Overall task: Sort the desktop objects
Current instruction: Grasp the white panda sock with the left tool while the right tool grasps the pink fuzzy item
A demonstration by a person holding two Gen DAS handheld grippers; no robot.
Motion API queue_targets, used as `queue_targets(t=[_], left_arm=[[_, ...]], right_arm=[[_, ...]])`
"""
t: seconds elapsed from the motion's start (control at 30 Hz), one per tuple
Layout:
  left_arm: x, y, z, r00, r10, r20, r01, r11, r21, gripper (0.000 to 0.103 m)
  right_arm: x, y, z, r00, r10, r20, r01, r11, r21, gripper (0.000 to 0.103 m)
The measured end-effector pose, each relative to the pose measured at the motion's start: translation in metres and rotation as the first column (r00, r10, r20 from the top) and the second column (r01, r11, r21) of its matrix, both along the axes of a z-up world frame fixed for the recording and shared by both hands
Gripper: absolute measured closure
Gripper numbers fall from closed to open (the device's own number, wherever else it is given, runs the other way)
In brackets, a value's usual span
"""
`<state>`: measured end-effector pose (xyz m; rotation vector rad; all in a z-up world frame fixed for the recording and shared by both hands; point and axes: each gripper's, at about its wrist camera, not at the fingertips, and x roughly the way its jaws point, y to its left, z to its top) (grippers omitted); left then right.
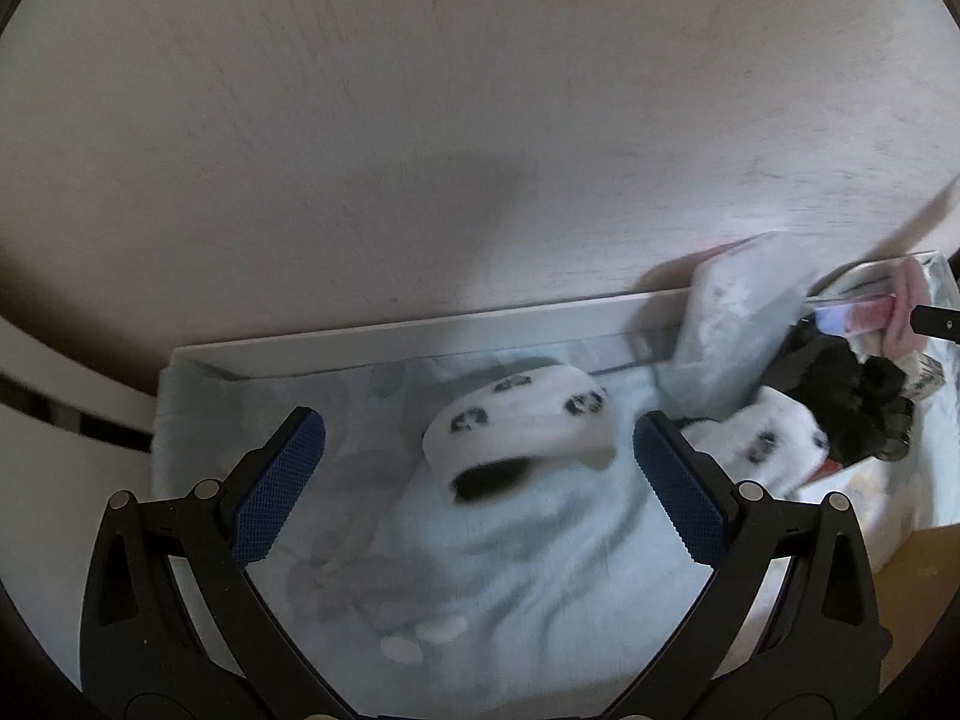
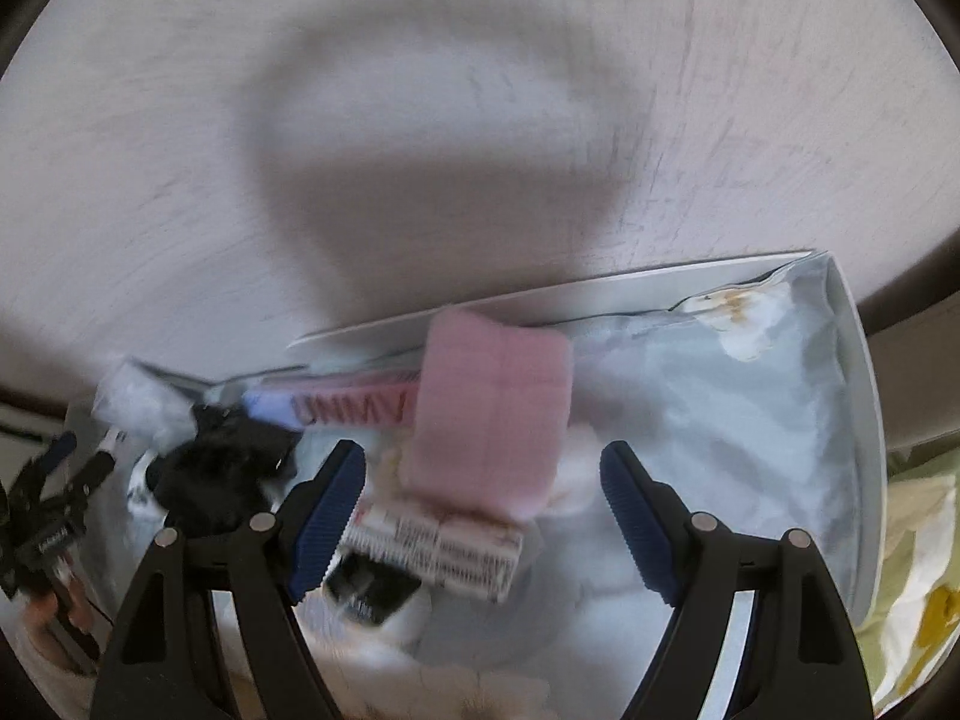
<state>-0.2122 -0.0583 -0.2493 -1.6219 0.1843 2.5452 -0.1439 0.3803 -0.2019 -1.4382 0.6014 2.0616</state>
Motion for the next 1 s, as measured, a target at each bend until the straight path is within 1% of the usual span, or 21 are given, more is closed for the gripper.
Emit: queue_targets(t=[0.07,0.17,0.2,0.27,0.3,0.37,0.4,0.43,0.47,0.5,0.53,0.57,0.7,0.83,0.9,1.0], left_arm=[[-0.005,-0.001,-0.009,1.000,0.001,0.019,-0.002,1.000,0.006,0.000],[-0.009,-0.001,-0.018,1.000,0.006,0.027,-0.006,1.000,0.007,0.000],[-0.009,0.000,-0.020,1.000,0.003,0.031,-0.004,1.000,0.009,0.000],[-0.009,0.003,-0.023,0.999,-0.007,0.032,0.007,1.000,0.005,0.001],[-0.008,0.005,-0.025,0.999,-0.015,0.032,0.015,1.000,0.002,0.003],[-0.008,0.007,-0.029,0.999,-0.033,0.041,0.033,0.999,0.007,0.013],[-0.007,0.009,-0.031,0.998,-0.045,0.049,0.044,0.999,0.016,0.024],[-0.007,0.010,-0.032,0.997,-0.055,0.053,0.054,0.998,0.022,0.036],[-0.006,0.011,-0.033,0.997,-0.064,0.053,0.063,0.998,0.018,0.037],[-0.005,0.013,-0.033,0.997,-0.071,0.043,0.071,0.997,0.005,0.038],[-0.003,0.015,-0.032,0.996,-0.081,0.034,0.081,0.997,-0.003,0.042],[-0.002,0.016,-0.030,0.996,-0.090,0.026,0.090,0.996,-0.006,0.043],[0.002,0.014,-0.022,0.994,-0.109,-0.006,0.109,0.994,-0.007,0.045],[0.000,0.005,-0.011,0.997,-0.077,-0.004,0.077,0.997,0.017,0.045],[0.001,-0.001,-0.001,0.998,-0.066,-0.018,0.067,0.997,0.028,0.045],[0.008,-0.009,0.023,0.997,-0.054,-0.054,0.056,0.998,0.028,0.045]], right_arm=[[-0.002,0.005,-0.006,1.000,-0.019,0.023,0.019,1.000,-0.010,0.026],[-0.002,0.013,-0.006,0.999,-0.039,-0.004,0.038,0.998,-0.052,0.026],[-0.002,0.014,-0.005,0.999,-0.041,-0.009,0.041,0.998,-0.043,0.026],[-0.005,0.016,-0.007,0.999,-0.043,0.021,0.043,0.999,-0.018,0.026],[-0.006,0.016,-0.010,0.998,-0.044,0.037,0.045,0.999,-0.026,0.026],[-0.008,0.015,-0.016,0.998,-0.038,0.044,0.040,0.998,-0.051,0.026],[-0.008,0.013,-0.018,0.998,-0.038,0.051,0.040,0.998,-0.047,0.029],[-0.009,0.012,-0.019,0.998,-0.034,0.060,0.037,0.999,-0.040,0.039],[-0.009,0.011,-0.020,0.997,-0.029,0.065,0.032,0.999,-0.039,0.054],[-0.008,0.010,-0.020,0.998,-0.024,0.064,0.027,0.999,-0.039,0.058],[-0.007,0.009,-0.019,0.998,-0.021,0.059,0.023,0.999,-0.036,0.059],[-0.005,0.008,-0.017,0.998,-0.019,0.056,0.021,0.999,-0.027,0.060],[0.003,0.007,-0.005,0.999,-0.008,0.034,0.008,1.000,0.000,0.060],[0.010,0.006,0.006,1.000,-0.010,0.024,0.010,1.000,0.022,0.060],[0.017,0.006,0.015,1.000,-0.017,0.011,0.017,0.999,0.027,0.060],[0.030,0.002,0.034,1.000,-0.011,-0.022,0.012,0.999,0.029,0.060]])
